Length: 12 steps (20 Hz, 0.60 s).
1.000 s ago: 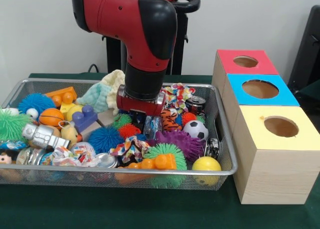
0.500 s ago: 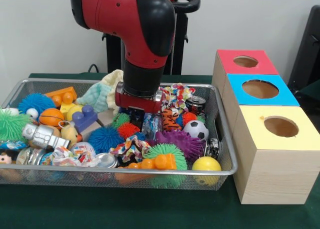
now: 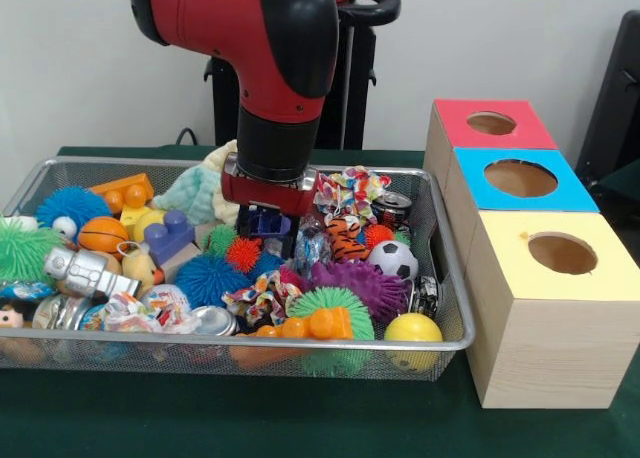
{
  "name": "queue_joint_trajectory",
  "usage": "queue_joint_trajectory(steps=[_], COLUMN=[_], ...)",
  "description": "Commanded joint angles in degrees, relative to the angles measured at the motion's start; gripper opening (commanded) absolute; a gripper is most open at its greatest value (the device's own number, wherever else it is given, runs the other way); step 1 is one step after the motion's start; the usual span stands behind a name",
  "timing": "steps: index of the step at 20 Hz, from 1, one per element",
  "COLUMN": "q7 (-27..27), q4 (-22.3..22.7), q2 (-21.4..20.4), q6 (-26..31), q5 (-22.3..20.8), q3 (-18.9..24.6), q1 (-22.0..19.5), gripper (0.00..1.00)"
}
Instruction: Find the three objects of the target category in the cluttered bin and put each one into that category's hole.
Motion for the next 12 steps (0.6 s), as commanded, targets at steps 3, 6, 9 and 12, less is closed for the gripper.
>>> queue_joint_trajectory(steps=[3,6,9,12], q7=[5.0,6.0,6.4,7.0], q4=[3.9,3.9,5.1,8.2], q2=[-0.6,0.1,0.1,-4.2], q6=[-2.1,-3.4,-5.0,-4.6], q5=[-3.8,-3.7,-3.7,-3.1], q3=[5.7,6.0,7.6,8.9], q1=[-1.7,-1.8,-2.9,-3.2], gripper=[1.0,1.0,1.0,1.0])
